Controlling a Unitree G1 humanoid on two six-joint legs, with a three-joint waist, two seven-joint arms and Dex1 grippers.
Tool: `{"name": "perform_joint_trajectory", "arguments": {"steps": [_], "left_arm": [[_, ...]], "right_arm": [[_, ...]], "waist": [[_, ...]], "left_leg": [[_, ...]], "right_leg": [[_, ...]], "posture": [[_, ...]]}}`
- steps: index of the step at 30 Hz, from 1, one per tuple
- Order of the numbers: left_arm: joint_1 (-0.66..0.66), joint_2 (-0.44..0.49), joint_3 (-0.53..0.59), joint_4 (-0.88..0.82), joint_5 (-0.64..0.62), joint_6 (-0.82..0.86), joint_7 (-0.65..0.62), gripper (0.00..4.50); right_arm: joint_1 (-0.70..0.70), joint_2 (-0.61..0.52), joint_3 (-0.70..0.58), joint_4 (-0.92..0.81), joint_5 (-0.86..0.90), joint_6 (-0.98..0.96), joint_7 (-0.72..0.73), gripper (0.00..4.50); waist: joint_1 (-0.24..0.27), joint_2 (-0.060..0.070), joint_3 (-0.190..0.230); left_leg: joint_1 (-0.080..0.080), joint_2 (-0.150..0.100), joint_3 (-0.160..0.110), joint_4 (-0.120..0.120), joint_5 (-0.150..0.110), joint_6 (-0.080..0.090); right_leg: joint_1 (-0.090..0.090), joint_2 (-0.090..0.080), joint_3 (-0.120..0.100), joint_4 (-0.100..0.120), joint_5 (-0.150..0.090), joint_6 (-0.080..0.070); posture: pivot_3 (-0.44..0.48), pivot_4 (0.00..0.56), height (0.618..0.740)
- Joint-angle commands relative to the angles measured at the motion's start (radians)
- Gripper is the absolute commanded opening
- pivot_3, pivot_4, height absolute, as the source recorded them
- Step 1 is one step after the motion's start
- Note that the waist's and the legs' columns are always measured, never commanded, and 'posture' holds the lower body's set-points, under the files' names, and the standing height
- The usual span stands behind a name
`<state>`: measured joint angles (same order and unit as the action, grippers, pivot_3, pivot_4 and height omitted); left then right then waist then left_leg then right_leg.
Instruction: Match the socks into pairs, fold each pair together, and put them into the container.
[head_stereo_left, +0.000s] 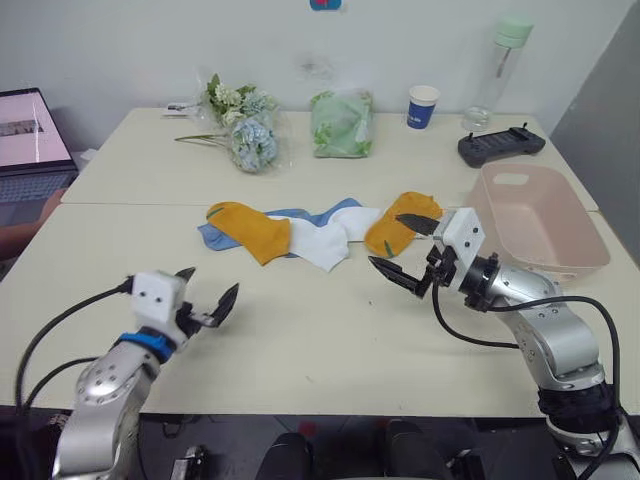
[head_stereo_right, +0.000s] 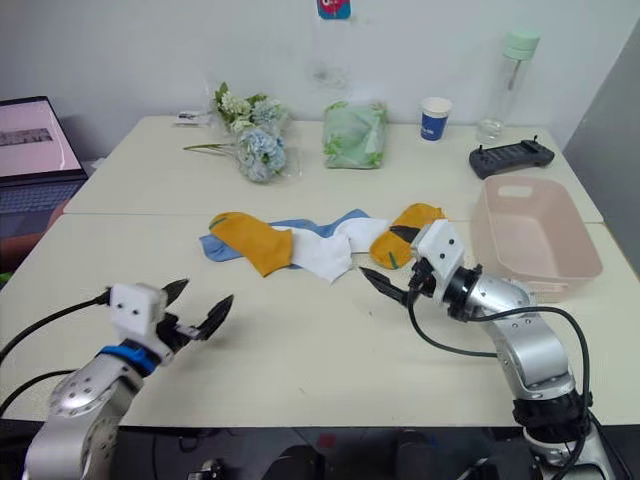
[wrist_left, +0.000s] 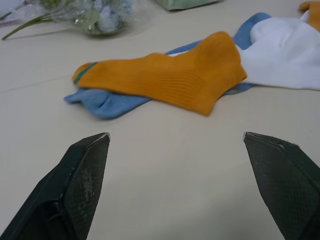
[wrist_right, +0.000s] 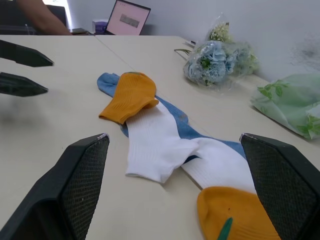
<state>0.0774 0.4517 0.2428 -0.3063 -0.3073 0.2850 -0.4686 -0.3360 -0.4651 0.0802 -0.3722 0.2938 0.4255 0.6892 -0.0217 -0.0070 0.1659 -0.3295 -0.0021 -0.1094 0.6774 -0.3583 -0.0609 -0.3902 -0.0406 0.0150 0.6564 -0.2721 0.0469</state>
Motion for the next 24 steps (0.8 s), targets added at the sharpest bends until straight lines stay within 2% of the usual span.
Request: {"name": "perform_joint_trajectory", "arguments": {"steps": [1,7,14,17,24], "left_arm": [[-0.095,-0.044,-0.056,0.01,0.016,0.014,0.045,4.46],[-0.262,-0.135,-0.133,0.134,0.064,0.024,0.118,4.46],[-0.35,-0.154,-0.19,0.294,0.155,-0.034,0.155,4.46],[-0.37,-0.156,-0.186,0.324,0.175,-0.052,0.176,3.88],[-0.38,-0.162,-0.179,0.346,0.178,-0.1,0.174,1.79]], "right_arm": [[-0.007,0.0,-0.01,0.004,-0.002,-0.014,-0.011,4.5],[-0.004,0.015,-0.006,0.021,-0.005,-0.027,-0.023,4.5],[-0.011,0.042,0.002,0.024,-0.017,-0.026,-0.054,4.5],[-0.012,0.063,0.002,0.006,-0.01,-0.005,-0.075,4.5],[-0.004,0.062,0.013,-0.019,-0.016,0.017,-0.088,4.5]], "waist": [[-0.001,0.0,0.0],[-0.006,0.0,0.0],[-0.008,0.0,0.0],[-0.007,0.0,0.0],[-0.007,0.0,0.0]], "left_leg": [[0.0,0.0,0.0,0.0,0.0,0.0],[-0.001,-0.001,-0.001,-0.001,0.0,-0.001],[-0.001,-0.001,-0.001,-0.001,0.0,-0.001],[-0.001,-0.001,-0.001,0.0,0.001,-0.001],[-0.001,-0.003,-0.001,0.0,0.001,-0.001]], "right_leg": [[0.0,-0.001,0.0,-0.001,0.0,0.0],[-0.001,-0.002,0.001,-0.004,0.0,0.001],[-0.001,-0.002,0.001,-0.003,0.0,0.001],[-0.001,-0.002,0.001,-0.003,0.0,0.001],[-0.001,-0.005,0.001,-0.003,0.0,0.001]], "posture": [[0.0,0.15,0.74],[0.0,0.15,0.74],[0.0,0.15,0.74],[0.0,0.15,0.74],[0.0,0.15,0.74]]}}
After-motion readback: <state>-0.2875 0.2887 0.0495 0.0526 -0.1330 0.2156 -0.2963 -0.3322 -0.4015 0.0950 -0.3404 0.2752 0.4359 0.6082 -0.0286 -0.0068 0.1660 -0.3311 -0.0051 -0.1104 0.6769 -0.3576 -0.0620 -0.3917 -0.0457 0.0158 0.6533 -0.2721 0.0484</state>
